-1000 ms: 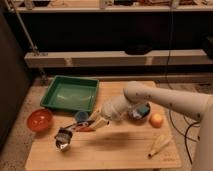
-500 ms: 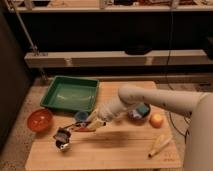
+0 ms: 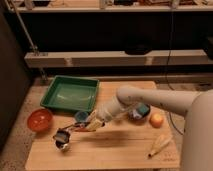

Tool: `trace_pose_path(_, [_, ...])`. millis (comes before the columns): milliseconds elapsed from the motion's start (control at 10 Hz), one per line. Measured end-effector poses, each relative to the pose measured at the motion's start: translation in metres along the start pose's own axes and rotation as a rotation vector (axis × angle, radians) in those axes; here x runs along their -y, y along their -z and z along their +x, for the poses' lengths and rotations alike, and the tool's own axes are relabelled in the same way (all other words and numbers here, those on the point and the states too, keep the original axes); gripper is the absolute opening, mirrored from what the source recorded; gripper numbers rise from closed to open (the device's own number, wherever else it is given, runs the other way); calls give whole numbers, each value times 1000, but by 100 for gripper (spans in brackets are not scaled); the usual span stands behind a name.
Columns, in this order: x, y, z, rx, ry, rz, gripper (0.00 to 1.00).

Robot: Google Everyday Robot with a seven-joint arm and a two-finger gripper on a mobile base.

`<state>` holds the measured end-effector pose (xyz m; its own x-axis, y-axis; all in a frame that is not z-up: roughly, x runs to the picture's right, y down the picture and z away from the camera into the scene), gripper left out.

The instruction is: Place brush in metal cup

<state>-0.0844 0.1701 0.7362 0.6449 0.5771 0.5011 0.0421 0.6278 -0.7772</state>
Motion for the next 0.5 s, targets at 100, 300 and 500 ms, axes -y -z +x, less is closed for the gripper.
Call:
trace_pose_path(100, [0,-1,1,-2,0,0,0])
trace_pose_path(300, [-1,-3,1,-6,0,0,0])
trace_pose_path(500, [-1,-6,1,-12,4,-4,0])
